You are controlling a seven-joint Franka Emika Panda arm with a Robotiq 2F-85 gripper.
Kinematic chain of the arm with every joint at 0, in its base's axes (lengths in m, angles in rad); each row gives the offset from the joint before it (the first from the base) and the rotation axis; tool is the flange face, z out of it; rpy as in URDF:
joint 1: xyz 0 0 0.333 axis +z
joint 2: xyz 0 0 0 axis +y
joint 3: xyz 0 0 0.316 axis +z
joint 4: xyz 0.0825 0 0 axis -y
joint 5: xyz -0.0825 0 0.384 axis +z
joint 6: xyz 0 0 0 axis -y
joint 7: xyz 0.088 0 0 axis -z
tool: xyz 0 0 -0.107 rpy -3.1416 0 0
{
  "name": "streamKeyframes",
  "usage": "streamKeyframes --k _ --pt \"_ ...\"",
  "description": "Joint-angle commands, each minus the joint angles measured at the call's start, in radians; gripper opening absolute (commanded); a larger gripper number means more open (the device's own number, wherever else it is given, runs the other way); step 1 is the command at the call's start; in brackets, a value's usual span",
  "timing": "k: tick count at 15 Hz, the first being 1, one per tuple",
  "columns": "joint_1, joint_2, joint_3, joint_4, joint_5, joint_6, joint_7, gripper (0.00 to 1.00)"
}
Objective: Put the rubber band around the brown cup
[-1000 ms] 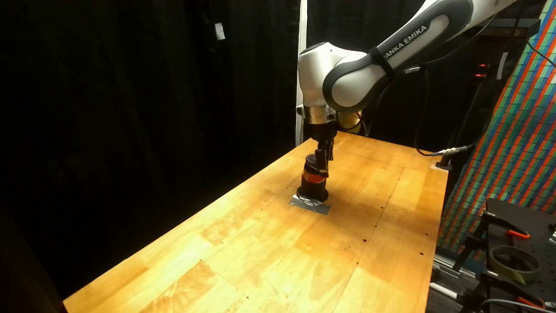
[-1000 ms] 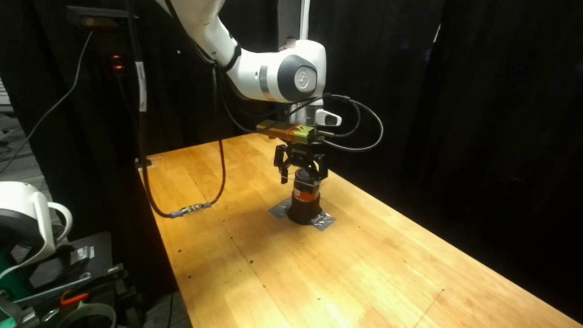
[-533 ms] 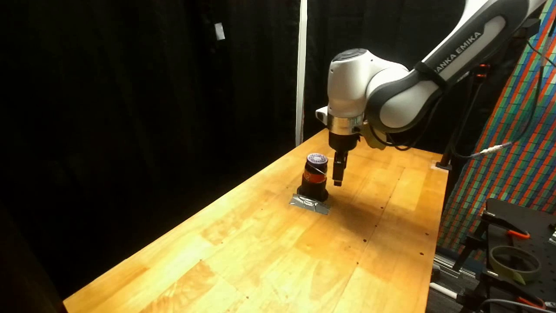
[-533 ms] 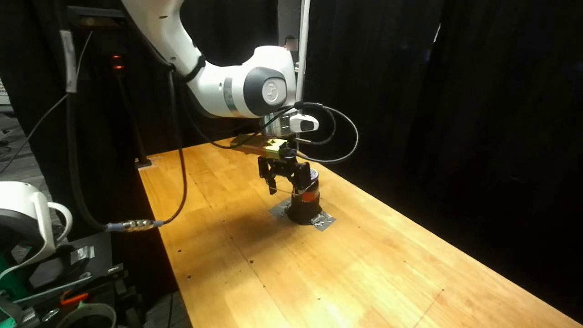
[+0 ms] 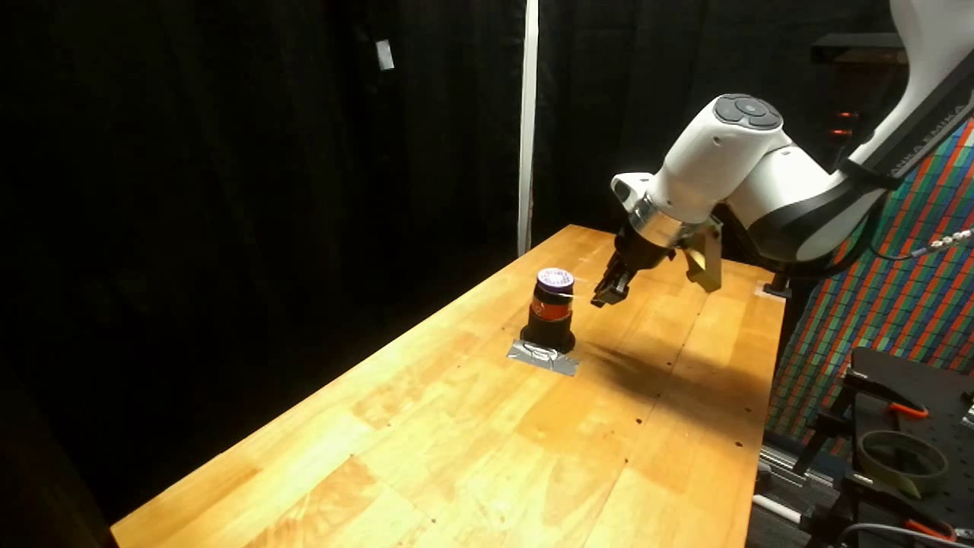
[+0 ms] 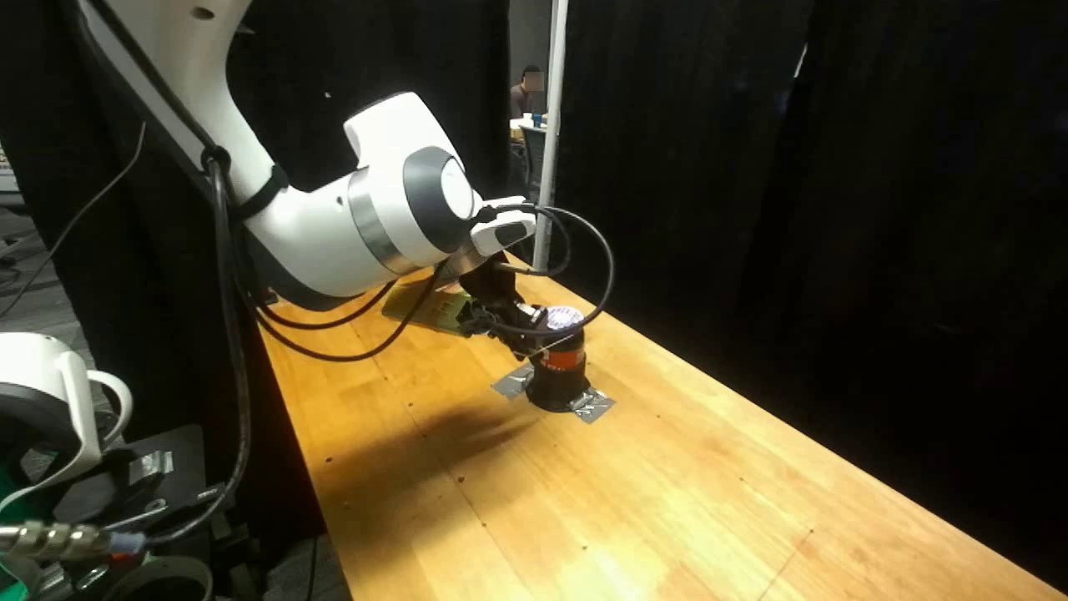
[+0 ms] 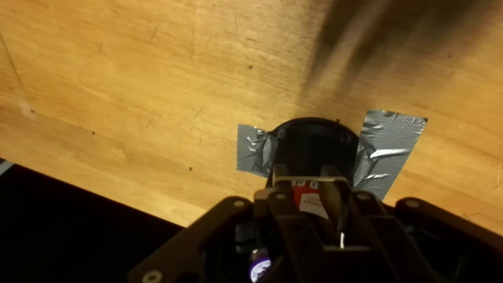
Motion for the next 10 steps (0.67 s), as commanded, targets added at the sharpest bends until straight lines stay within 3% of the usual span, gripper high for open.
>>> streamKeyframes --k 1,4,6,10 --pt "0.212 0.003 -0.27 0.02 -0.265 0.096 0.275 0.11" --pt "0.371 0.063 -0.438 0.093 -0.439 0.137 0.507 0.14" --pt "0.456 0.095 -0.501 0.122 -0.535 0.129 0.655 0.16" --pt "0.552 0.13 -0.512 0.149 -0.791 0.046 0.947 0.14"
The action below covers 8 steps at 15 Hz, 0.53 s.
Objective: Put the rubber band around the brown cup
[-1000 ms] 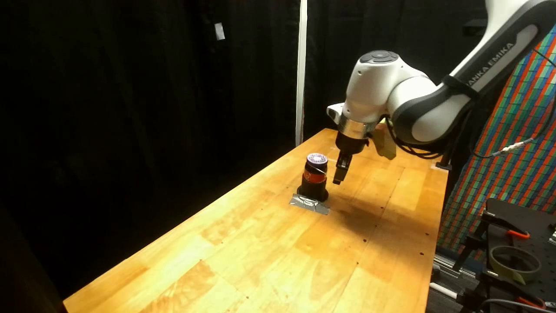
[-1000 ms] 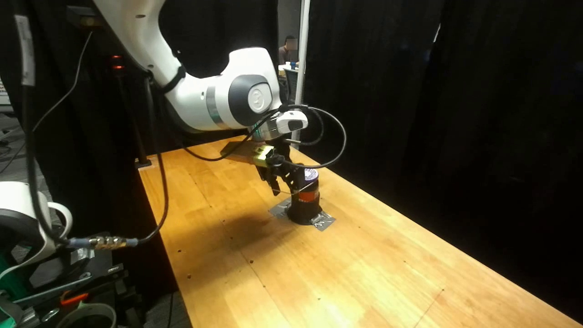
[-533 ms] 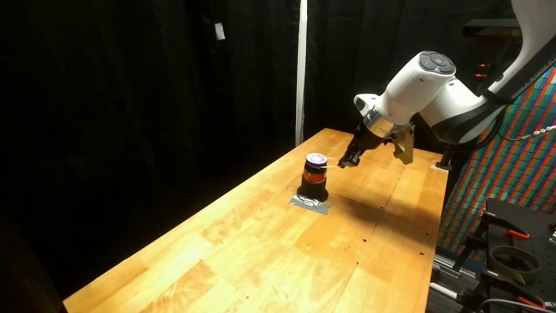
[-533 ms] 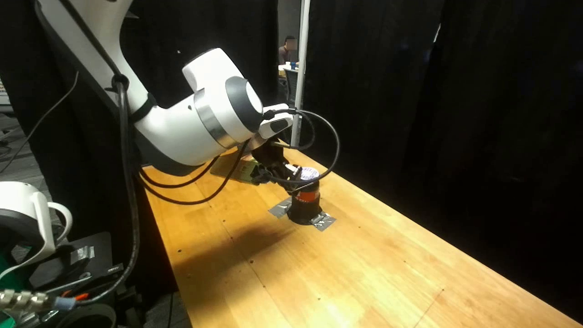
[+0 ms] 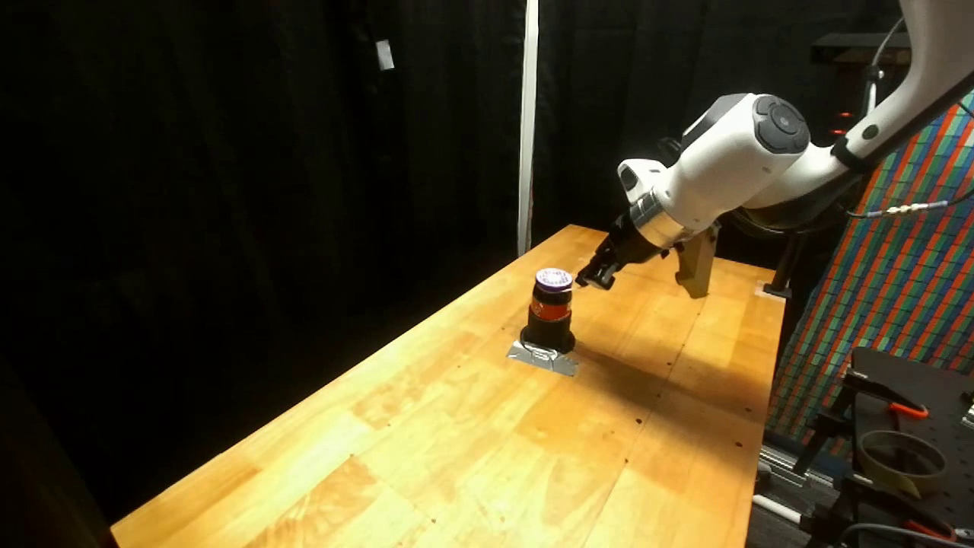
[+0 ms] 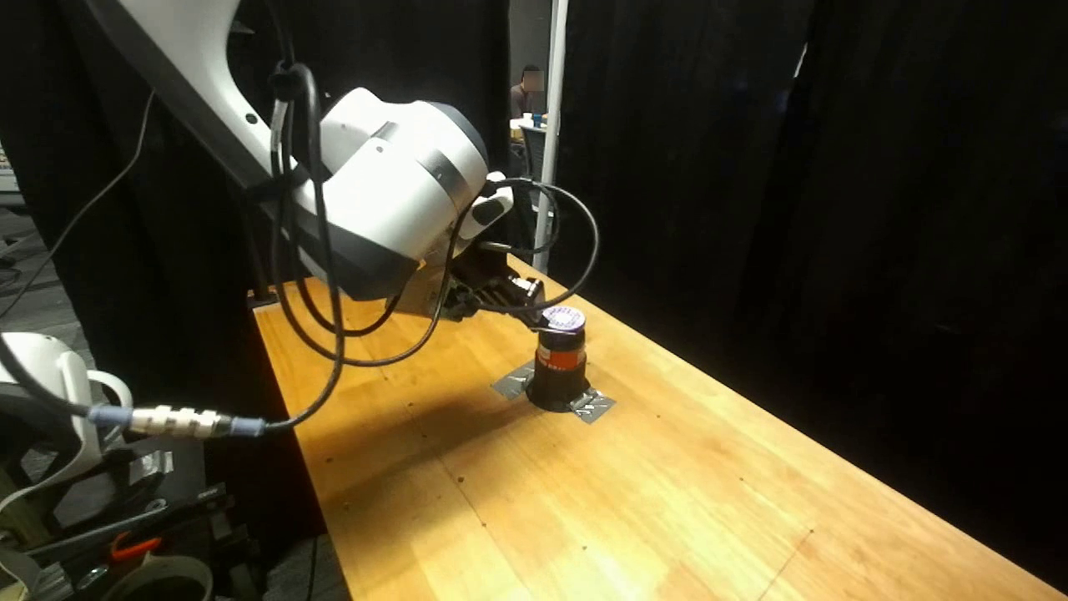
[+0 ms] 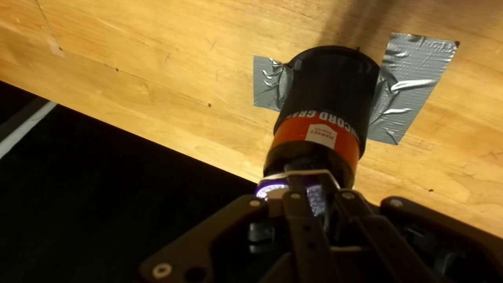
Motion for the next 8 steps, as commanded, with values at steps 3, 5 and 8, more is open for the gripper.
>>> streamKeyframes --k 3,5,8 --pt "0.075 0.011 0.077 0.008 -0.404 -0.238 0.427 0.13" --pt "0.071 -0.007 0.16 -0.027 -0.509 -0.43 0.59 0.14" --pt "0.077 0.04 0.244 -0.088 -0.579 -0.689 0.824 0.14"
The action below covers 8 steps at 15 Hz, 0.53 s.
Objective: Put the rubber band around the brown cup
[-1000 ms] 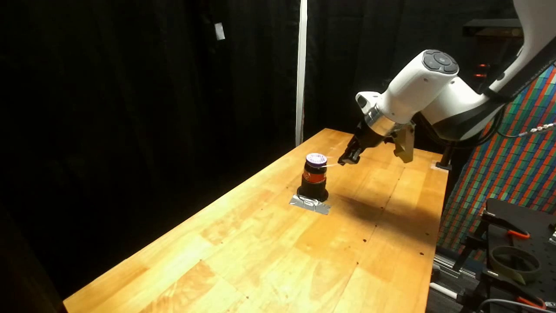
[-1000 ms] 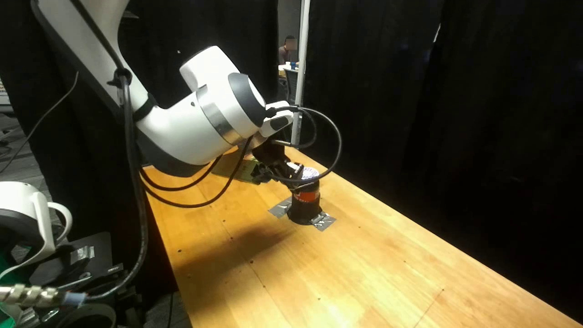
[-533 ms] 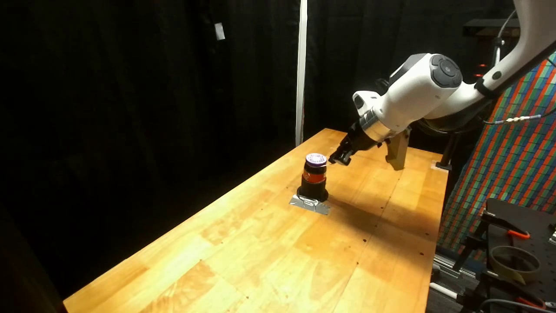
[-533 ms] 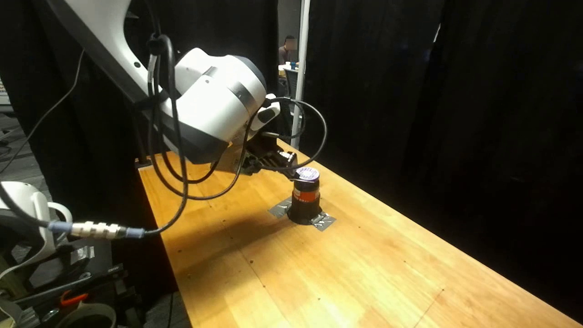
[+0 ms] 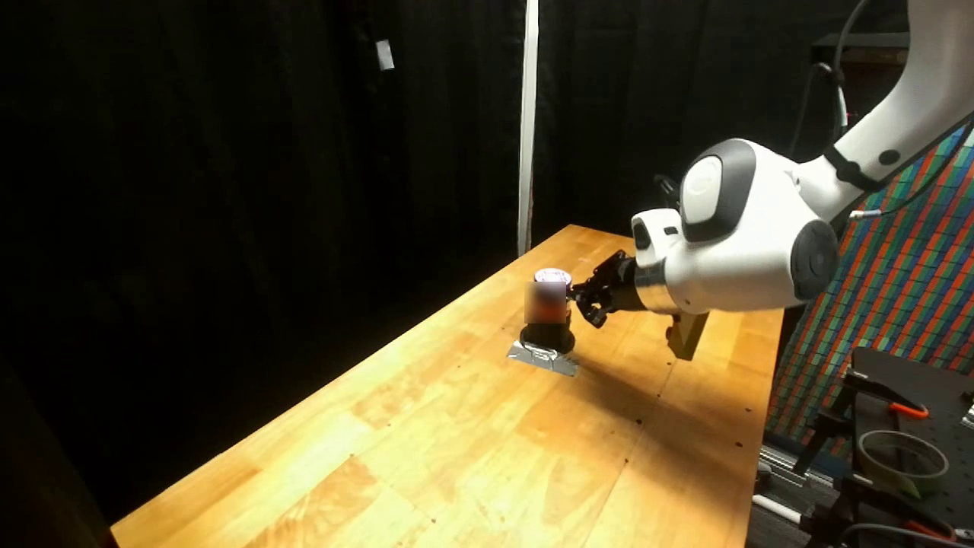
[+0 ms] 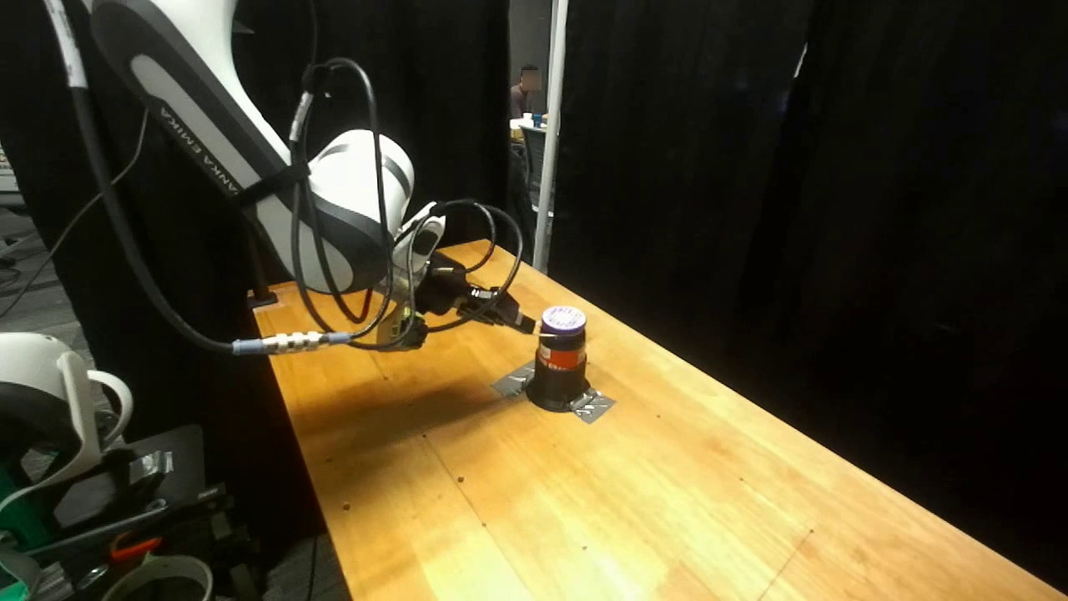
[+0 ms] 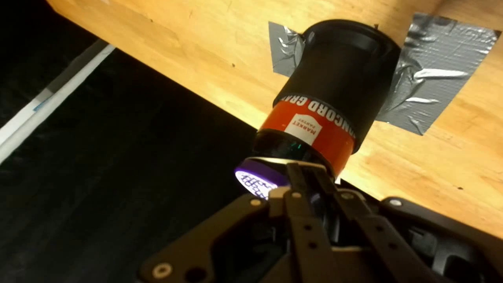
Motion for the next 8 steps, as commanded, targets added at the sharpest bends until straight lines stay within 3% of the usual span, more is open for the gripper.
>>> streamKeyframes --k 1,2,3,4,6,8 --pt "0.022 0.047 0.065 -0.075 -0.094 -0.255 0.269 0.12" --pt "0.026 0.064 0.073 -0.093 -0.096 -0.307 0.316 0.13" --pt "-0.154 0.024 0.267 -0.118 -0.105 -0.42 0.301 0.14" --pt "-0.197 0.027 0.312 -0.127 -0.112 -0.478 0.323 0.13" --pt "-0.341 0.039 0.483 -0.146 -0.124 -0.634 0.365 0.13" --pt "-0.447 0.061 0.608 -0.154 -0.138 -0.764 0.404 0.13"
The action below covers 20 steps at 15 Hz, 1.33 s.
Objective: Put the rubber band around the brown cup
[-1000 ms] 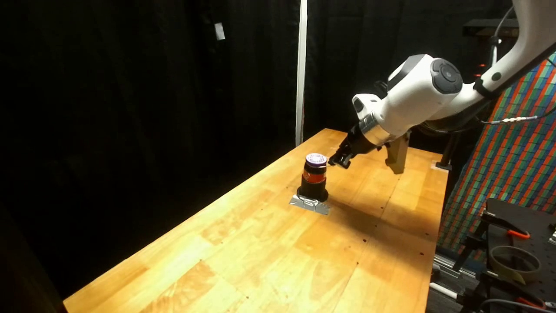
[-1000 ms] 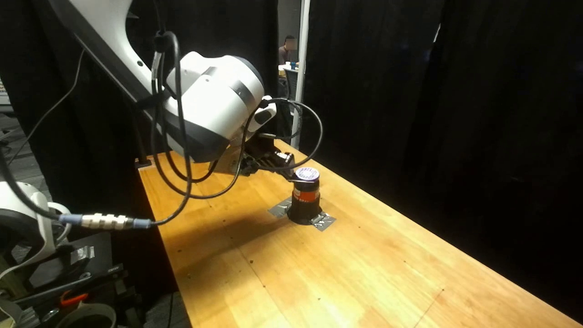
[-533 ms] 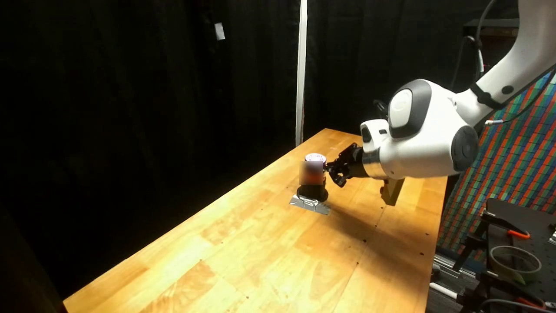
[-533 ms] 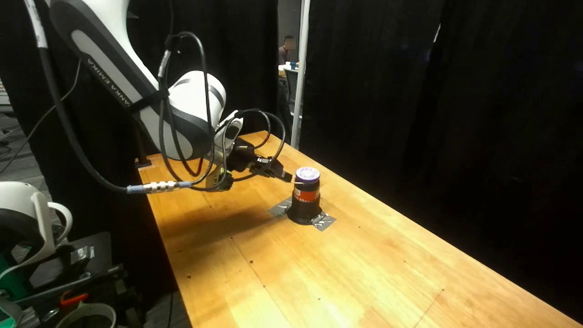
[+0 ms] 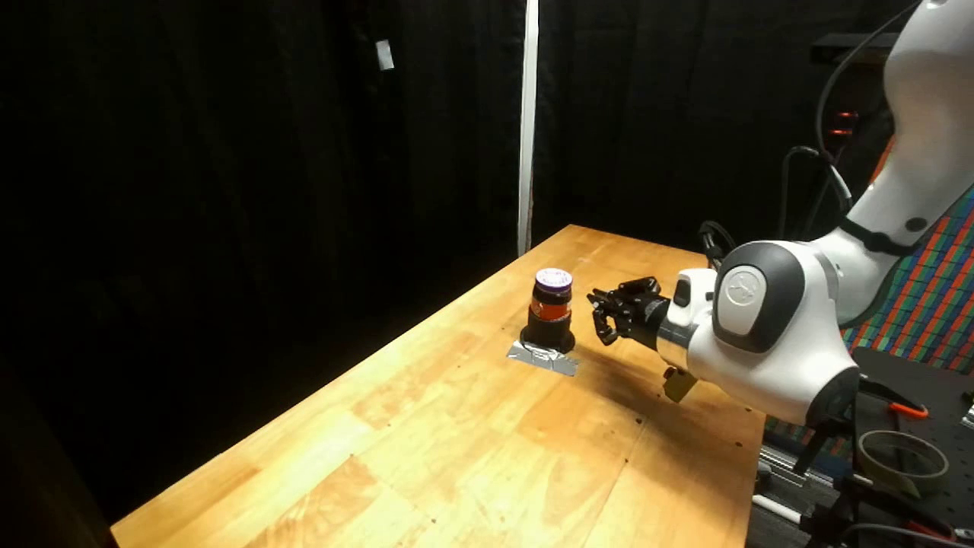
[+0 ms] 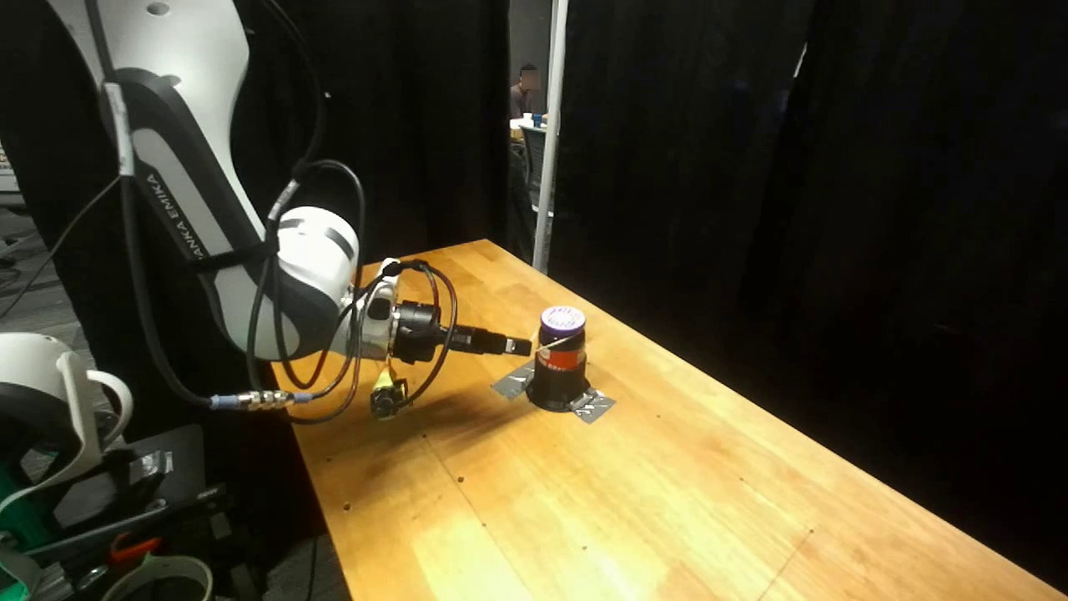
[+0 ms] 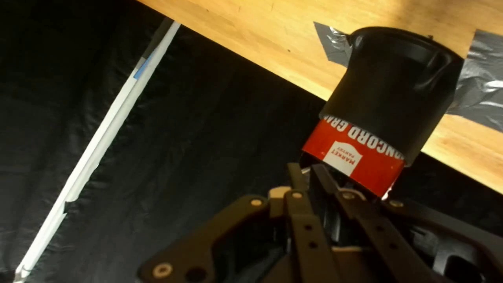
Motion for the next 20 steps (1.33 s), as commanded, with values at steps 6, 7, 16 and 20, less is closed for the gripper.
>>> streamKeyframes --k 6,7,16,20 --pt "-0.386 -0.041 0.364 -0.07 -0.131 -0.222 0.047 0.23" --pt "-0.423 -0.099 0.383 -0.074 -0.135 -0.132 -0.009 0.4" --pt "-0.588 -0.385 0.406 0.066 0.355 0.527 -0.577 1.0" --pt "-0.592 -0.385 0.356 0.075 0.722 0.557 -0.909 1.0"
